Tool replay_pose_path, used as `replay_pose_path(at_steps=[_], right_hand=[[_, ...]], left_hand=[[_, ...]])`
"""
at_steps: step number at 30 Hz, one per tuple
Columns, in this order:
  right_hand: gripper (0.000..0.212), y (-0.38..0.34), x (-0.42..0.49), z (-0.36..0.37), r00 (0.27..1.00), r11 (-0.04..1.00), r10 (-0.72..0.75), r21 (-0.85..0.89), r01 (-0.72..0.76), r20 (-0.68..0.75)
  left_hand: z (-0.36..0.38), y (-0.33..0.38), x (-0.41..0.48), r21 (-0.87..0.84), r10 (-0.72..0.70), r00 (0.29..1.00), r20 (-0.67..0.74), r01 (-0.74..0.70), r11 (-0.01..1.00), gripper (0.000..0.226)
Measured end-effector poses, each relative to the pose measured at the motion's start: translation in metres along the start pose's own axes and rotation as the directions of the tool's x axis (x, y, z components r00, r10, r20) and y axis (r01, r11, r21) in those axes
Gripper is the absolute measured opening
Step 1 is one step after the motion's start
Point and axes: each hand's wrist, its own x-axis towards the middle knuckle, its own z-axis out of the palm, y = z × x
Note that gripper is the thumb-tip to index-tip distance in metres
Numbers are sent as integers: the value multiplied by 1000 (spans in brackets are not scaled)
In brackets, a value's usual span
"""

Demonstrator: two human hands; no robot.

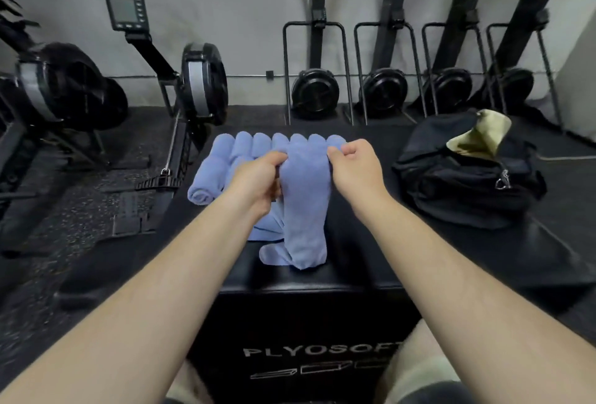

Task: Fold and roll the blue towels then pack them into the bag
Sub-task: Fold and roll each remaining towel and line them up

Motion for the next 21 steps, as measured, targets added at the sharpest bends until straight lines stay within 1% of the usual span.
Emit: replay_pose_path(at_steps=[2,5,7,8,10,11,13,15,16,18,19,21], right_hand=[[25,13,2,-8,998,998,54,22,-54,9],[42,27,6,-16,995,992,103,67,-104,17],[42,30,11,-20,988,981,153,121,-154,14],[41,31,14,-22,985,974,170,146,-171,22],[38,31,18,-26,981,965,192,173,-196,39],[36,30,20,-29,979,963,199,178,-204,48],[34,29,25,-33,977,957,211,197,-214,37],[41,26,32,-39,975,950,220,225,-217,13],[44,22,35,-42,974,947,228,233,-222,0],[46,14,43,-49,967,935,252,266,-235,-33],[40,8,46,-52,964,925,263,293,-241,-36],[10,-5,50,-56,971,917,239,332,-219,-20]], left_hand=[[-5,-7,2,-48,-14,1000,-6,14,999,22],[-16,-10,6,-133,-36,999,-27,32,991,10],[-27,-12,10,-177,-30,999,-28,24,984,10],[-33,-12,13,-196,-30,999,-39,22,980,15],[-42,-10,17,-225,-26,995,-95,4,974,16],[-46,-8,18,-224,-18,990,-138,-14,975,13],[-52,0,19,-196,-1,977,-213,-42,980,15],[-58,12,20,-168,26,960,-278,-75,983,13],[-60,19,21,-155,48,955,-293,-97,983,12],[-65,34,24,-127,113,950,-290,-155,980,17],[-66,42,23,-104,151,949,-277,-186,977,20],[-66,57,22,-69,216,952,-216,-236,969,26]])
